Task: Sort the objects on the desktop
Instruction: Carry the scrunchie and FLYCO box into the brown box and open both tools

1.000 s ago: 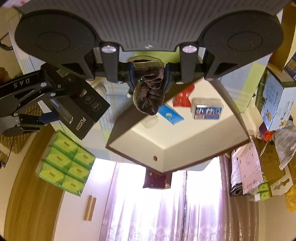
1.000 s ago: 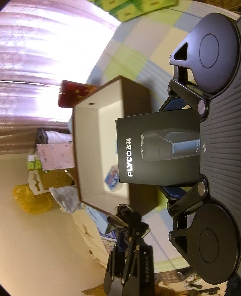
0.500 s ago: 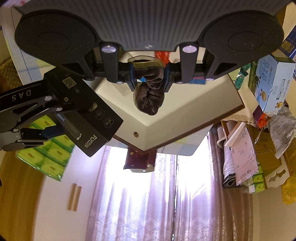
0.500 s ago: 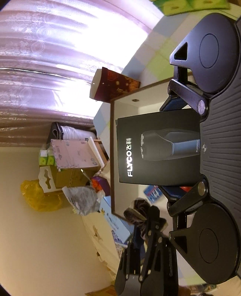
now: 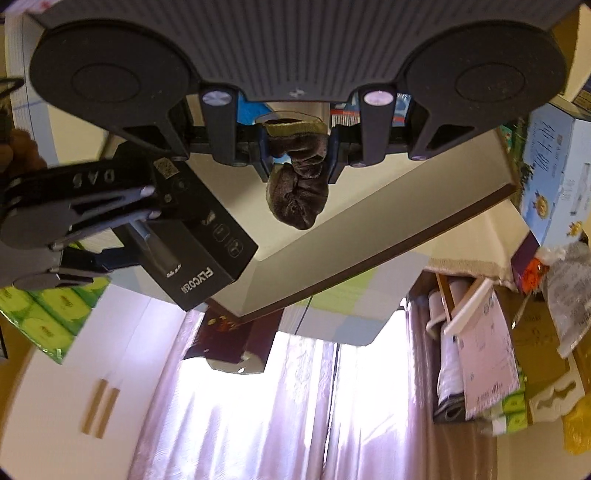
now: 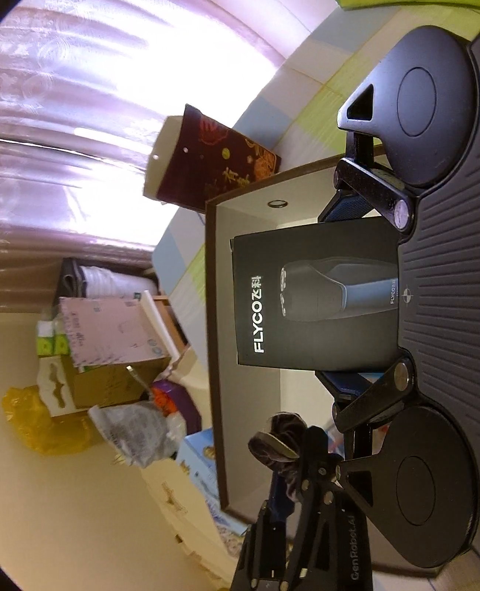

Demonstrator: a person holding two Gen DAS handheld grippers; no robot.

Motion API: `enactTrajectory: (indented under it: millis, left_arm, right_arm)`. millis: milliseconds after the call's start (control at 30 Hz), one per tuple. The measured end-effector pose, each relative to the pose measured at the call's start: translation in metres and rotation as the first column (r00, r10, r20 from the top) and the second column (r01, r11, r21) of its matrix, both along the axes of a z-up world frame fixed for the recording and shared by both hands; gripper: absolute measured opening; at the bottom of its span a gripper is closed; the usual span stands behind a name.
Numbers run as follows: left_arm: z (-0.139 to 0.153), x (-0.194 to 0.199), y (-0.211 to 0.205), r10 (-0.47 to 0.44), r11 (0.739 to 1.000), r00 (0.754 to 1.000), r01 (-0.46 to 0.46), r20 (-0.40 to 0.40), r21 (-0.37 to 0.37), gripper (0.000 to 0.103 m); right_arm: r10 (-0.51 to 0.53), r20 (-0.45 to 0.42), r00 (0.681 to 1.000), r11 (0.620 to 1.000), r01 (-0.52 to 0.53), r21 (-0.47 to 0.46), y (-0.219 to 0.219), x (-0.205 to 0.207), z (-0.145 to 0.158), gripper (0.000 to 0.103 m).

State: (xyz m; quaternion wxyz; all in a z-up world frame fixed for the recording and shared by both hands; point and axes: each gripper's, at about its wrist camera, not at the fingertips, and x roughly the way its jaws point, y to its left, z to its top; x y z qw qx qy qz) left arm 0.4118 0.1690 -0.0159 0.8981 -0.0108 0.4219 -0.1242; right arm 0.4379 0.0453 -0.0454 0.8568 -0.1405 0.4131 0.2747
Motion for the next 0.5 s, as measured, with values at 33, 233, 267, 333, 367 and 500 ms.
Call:
enactTrajectory:
  millis: [33, 233, 267, 333, 367, 500]
  left_arm:
    - [-0.004, 0.008, 0.000, 0.009, 1.000, 1.000, -0.009, -0.014, -0.005, 0.025]
    - [-0.031, 0.046, -0.003, 0.066, 0.998, 0.994, -0.067, -0.084, -0.010, 0.025]
    - [-0.036, 0.050, -0.004, 0.075, 0.997, 0.993, -0.077, -0.095, -0.010, 0.025]
    - [-0.045, 0.058, -0.005, 0.095, 0.995, 0.989, -0.097, -0.117, -0.007, 0.025]
    - [-0.049, 0.062, -0.005, 0.107, 0.994, 0.986, -0.108, -0.126, -0.002, 0.026]
    - [-0.062, 0.075, -0.006, 0.148, 0.989, 0.977, -0.148, -0.155, 0.009, 0.029]
  right_arm:
    - [-0.005, -0.007, 1.000, 1.000, 0.005, -0.005, 0.001, 0.005, -0.004, 0.076]
    - [-0.018, -0.039, 0.999, 1.000, 0.017, -0.023, 0.007, 0.030, -0.025, 0.076]
    - [-0.019, -0.043, 0.999, 0.999, 0.018, -0.028, 0.008, 0.033, -0.027, 0.076]
    - [-0.018, -0.051, 0.999, 0.999, 0.016, -0.035, 0.009, 0.040, -0.031, 0.076]
    - [-0.017, -0.055, 0.998, 0.999, 0.015, -0.038, 0.009, 0.043, -0.033, 0.076]
    - [-0.012, -0.063, 0.998, 0.999, 0.009, -0.041, 0.009, 0.053, -0.038, 0.076]
